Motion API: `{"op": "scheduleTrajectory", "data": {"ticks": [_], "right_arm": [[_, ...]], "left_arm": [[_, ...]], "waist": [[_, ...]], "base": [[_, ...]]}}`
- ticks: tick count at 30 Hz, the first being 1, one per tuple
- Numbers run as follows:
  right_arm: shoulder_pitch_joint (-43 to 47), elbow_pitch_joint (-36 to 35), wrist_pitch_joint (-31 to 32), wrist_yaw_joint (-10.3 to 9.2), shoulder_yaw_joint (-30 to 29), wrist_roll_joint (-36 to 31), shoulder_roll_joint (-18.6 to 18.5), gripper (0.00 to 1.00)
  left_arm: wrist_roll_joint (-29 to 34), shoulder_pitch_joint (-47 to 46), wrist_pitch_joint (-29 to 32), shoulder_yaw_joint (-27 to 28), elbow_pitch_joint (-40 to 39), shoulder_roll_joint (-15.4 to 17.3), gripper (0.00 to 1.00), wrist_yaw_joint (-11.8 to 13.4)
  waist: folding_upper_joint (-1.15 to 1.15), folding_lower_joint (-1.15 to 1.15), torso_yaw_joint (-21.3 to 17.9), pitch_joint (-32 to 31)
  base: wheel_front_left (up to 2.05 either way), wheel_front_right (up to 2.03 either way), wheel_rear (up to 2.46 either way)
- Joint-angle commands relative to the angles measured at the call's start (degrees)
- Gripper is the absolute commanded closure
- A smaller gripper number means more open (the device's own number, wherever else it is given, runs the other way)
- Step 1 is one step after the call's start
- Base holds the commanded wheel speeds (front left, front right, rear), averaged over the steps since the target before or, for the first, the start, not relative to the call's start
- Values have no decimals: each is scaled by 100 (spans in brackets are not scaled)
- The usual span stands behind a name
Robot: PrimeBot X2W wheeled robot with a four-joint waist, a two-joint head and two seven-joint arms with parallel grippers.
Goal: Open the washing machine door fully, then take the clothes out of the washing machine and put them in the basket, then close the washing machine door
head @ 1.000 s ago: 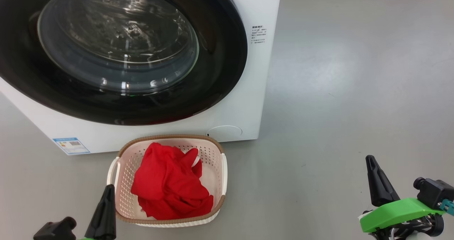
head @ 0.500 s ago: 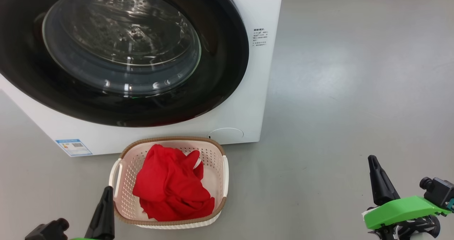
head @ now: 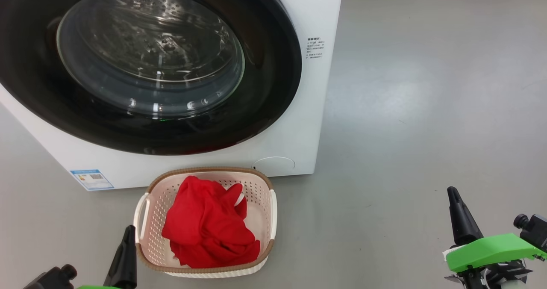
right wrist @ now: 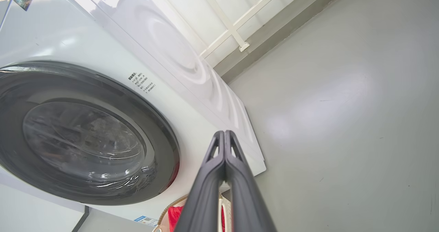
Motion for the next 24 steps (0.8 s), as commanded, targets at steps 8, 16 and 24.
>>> {"op": "scheduleTrajectory", "data": {"ticks": [8, 16, 24], "right_arm": [[-169, -211, 172, -3, -30, 576, -44, 100], [-181, -245, 308, -3, -53, 1013, -39, 100], [-192, -276, 428, -4, -74, 1398, -35, 100]], "left_arm": [[-673, -260, 170, 131, -107, 40, 100, -17], [-1182, -289, 303, 152, -100, 39, 100, -20], [-1629, -313, 421, 171, -100, 38, 100, -22]], "waist": [[0, 0, 22, -47], [0, 0, 40, -88], [0, 0, 57, -123]], "base": [[0, 0, 0], [0, 0, 0], [0, 0, 0]]}}
